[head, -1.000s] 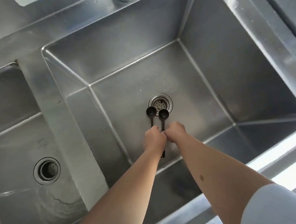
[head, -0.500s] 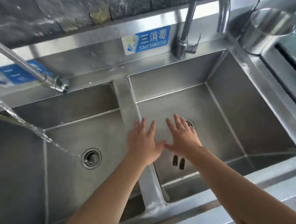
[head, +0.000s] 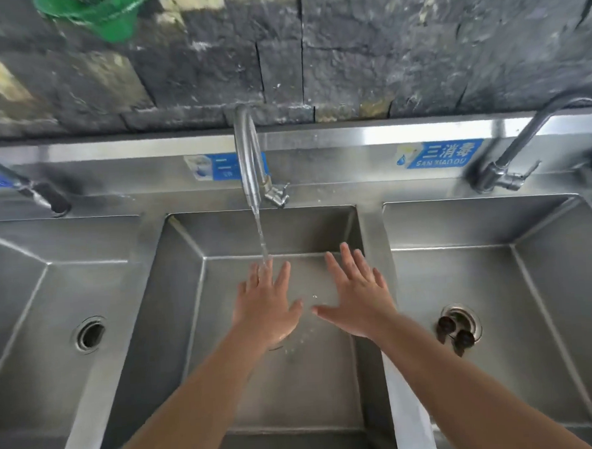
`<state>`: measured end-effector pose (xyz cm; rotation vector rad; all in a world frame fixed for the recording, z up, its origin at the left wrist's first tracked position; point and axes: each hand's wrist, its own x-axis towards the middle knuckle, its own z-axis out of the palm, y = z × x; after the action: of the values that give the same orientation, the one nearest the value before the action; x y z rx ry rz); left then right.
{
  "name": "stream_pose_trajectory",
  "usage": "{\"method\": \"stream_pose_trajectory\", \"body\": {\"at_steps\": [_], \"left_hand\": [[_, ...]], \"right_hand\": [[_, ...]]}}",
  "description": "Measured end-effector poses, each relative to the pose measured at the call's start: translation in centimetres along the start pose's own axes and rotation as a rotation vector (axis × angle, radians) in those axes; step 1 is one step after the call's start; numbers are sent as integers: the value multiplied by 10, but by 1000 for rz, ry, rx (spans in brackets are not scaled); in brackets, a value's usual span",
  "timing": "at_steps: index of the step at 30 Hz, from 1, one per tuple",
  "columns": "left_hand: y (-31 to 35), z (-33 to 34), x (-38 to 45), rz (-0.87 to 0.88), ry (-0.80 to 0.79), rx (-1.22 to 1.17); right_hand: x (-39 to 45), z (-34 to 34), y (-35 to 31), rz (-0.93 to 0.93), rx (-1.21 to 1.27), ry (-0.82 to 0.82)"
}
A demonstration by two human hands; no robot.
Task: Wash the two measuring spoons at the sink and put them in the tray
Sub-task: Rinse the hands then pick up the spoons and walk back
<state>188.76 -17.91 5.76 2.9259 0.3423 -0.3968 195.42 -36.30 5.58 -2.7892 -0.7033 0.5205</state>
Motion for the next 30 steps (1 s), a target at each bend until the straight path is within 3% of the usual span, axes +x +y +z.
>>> {"method": "stream_pose_trajectory", "body": {"at_steps": [11,23,30], "left_hand": [[-67,-57,93,119,131,-48],[-81,-71,185,221,133,-135],[-86,-77,196,236,70,-134]], "right_hand": [[119,-15,-87,71,151,8],[186,-31,-109,81,466,133],[195,-29,-114,110,207,19]]}}
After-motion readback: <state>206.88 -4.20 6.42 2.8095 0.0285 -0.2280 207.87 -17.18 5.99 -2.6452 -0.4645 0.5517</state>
